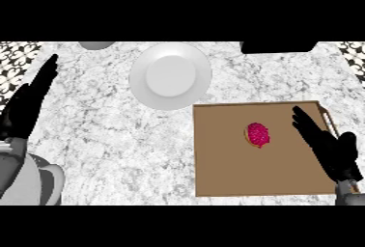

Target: Pick the cupcake from the tray and place it in the plate

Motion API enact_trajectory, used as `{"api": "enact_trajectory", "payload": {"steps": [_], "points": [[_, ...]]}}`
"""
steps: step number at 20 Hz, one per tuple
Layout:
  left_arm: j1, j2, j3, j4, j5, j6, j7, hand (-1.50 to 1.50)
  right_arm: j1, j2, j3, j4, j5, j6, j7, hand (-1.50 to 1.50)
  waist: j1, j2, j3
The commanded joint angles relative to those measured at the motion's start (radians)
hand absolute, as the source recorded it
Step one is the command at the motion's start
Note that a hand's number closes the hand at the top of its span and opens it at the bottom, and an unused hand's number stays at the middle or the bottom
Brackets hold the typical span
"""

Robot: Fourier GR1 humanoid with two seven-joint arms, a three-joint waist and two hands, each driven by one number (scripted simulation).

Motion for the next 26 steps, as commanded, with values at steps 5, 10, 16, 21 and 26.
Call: {"api": "enact_trajectory", "payload": {"steps": [5, 10, 16, 21, 26], "points": [[0.141, -0.034, 0.007, 0.004, -0.025, 0.066, -0.069, 0.0, -0.107, 0.311, -0.276, -0.158, -0.233, -0.346, -0.142, -1.5, -0.003, -0.021, -0.038], [0.237, -0.05, 0.019, 0.017, 0.011, 0.054, -0.117, 0.0, -0.052, 0.349, -0.361, -0.221, 0.053, -0.762, -0.26, -1.5, -0.006, -0.02, -0.048], [0.331, -0.101, -0.008, 0.002, 0.001, 0.065, -0.238, 0.0, -0.004, 0.417, -0.119, -0.381, 0.061, -1.154, -0.427, -1.5, 0.025, -0.01, -0.041], [0.326, -0.113, 0.015, 0.007, -0.012, 0.072, -0.258, 0.0, 0.196, 0.419, 0.253, -0.481, 0.248, -1.288, -0.312, -1.5, 0.005, 0.0, -0.041], [0.377, -0.092, 0.036, -0.024, 0.017, 0.037, -0.291, 0.0, 0.305, 0.323, 0.302, -0.423, 0.404, -1.208, -0.055, -1.5, 0.02, 0.005, -0.045]]}}
